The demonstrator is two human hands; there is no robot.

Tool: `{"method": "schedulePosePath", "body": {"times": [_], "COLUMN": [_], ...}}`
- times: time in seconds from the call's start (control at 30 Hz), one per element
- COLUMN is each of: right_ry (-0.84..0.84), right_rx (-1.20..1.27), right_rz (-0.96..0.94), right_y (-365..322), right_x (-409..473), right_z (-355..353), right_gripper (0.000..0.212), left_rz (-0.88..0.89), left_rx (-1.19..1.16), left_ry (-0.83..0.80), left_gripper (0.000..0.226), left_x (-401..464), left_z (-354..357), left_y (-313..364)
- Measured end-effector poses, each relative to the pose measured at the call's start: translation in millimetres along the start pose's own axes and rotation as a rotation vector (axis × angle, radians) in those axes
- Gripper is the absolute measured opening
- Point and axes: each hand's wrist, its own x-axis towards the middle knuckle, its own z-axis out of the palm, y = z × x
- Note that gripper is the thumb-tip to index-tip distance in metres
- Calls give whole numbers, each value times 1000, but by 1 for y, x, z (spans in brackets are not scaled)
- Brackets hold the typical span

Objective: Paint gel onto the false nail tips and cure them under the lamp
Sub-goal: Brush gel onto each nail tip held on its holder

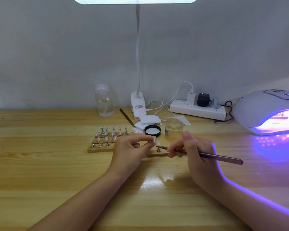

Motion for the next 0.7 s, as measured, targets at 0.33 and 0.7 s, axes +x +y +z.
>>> {"method": "schedulePosePath", "body": {"times": [0.33,0.7], "right_ry": [-1,-16], "right_rx": [71,87], "right_rz": [20,50], "right_y": [-3,-5], "right_x": [1,3], "right_z": [1,1], "right_gripper": [41,43], "left_rz": [-10,-23], "left_rx": [16,16], "left_ry": [-13,-41], "left_gripper": [18,13], "left_x": [0,0], "left_z": [0,0], "left_y": [1,1]}}
